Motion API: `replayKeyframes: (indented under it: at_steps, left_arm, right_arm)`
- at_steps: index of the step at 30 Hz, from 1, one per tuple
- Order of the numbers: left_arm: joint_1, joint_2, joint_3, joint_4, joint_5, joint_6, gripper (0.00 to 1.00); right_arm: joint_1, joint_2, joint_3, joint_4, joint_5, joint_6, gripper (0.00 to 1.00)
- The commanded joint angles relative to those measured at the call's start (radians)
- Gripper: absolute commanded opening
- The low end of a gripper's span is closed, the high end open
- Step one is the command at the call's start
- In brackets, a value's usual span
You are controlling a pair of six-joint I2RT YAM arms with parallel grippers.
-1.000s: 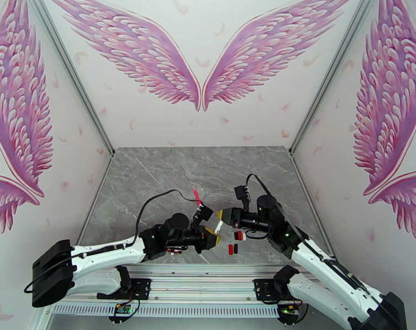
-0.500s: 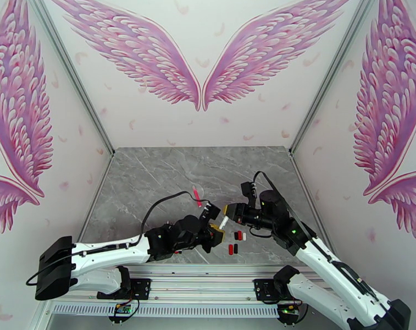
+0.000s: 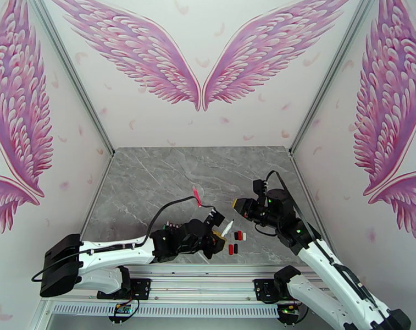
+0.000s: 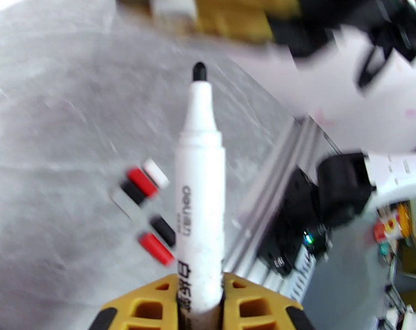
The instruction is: Open the pen caps
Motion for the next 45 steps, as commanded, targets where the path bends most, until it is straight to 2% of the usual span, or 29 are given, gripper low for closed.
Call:
replayKeyframes:
  at_steps: [1, 7, 13, 20, 23, 29, 45]
  left_arm:
    - [0.037, -0.057, -0.045, 0.069, 0.136, -0.045, 0.00]
    - [0.071, -0.136, -0.099, 0.078, 0.066, -0.060, 0.00]
    - [0.103, -0.170, -0.144, 0.107, -0.009, -0.094, 0.00]
    - [0.104, -0.201, -0.138, 0.077, -0.029, -0.088, 0.01]
    - [0.104, -0.224, -0.128, 0.035, -0.047, -0.077, 0.01]
    - [0.103, -0.245, -0.121, -0.006, -0.061, -0.079, 0.01]
    - [0.103, -0.206, -0.089, -0.061, -0.038, -0.067, 0.01]
  right_arm:
    - [-0.006, -0.025, -0.030, 0.100, 0.003, -0.023, 0.11]
    - [-0.009, -0.025, -0.041, 0.047, -0.028, -0.056, 0.14]
    - [-0.002, -0.045, 0.007, -0.255, 0.070, -0.147, 0.14]
    - [0.022, -0.060, -0.072, -0.432, 0.088, -0.203, 0.15]
    - [0.039, -0.063, -0.146, -0.427, 0.060, -0.186, 0.16]
    - [0.066, -0.051, -0.245, -0.395, 0.083, -0.154, 0.16]
    - [0.083, 0.087, -0.309, -0.283, 0.079, -0.160, 0.17]
